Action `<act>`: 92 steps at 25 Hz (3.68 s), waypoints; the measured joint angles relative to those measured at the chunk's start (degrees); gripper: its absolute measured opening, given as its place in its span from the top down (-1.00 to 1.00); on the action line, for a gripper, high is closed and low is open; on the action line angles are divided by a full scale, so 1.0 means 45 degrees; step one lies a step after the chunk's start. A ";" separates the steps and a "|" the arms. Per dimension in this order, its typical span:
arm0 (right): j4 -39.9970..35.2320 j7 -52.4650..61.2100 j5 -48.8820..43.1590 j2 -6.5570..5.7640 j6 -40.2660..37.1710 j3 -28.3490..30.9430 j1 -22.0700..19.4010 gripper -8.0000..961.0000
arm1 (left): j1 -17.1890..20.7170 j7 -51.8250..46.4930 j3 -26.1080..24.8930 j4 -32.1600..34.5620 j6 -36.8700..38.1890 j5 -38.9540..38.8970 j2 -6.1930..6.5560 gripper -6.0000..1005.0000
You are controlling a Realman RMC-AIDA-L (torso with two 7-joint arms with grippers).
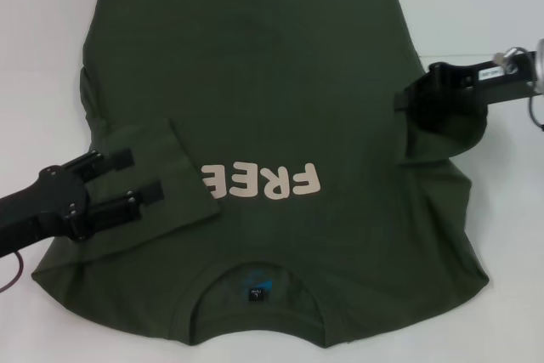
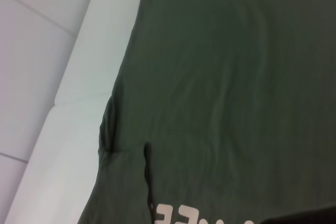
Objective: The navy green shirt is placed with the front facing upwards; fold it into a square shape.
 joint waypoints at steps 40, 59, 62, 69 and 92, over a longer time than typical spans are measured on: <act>-0.0137 0.1282 -0.0122 -0.0076 0.1181 -0.2102 0.0568 -0.15 | -0.0051 -0.0173 0.0098 -0.0314 -0.0013 0.0013 -0.0028 -0.80; -0.0887 0.3506 -0.4317 0.0876 0.0956 -0.4474 0.2096 -0.14 | -0.0010 -0.0332 0.0138 -0.0313 0.0094 0.0123 -0.0039 -0.80; -0.0892 0.3804 -0.4768 0.0959 0.1180 -0.4808 0.2181 -0.14 | 0.0005 -0.0332 0.0138 -0.0313 0.0103 0.0126 -0.0039 -0.80; -0.1195 0.4232 -0.6017 0.1358 0.2166 -0.4980 0.2307 -0.14 | 0.0008 -0.0332 0.0154 -0.0330 0.0102 0.0126 -0.0058 -0.80; -0.0578 0.4252 -0.6209 0.1749 0.3360 -0.5090 0.2261 -0.14 | -0.0046 -0.0184 0.0178 -0.0628 -0.0053 0.0126 -0.0059 -0.80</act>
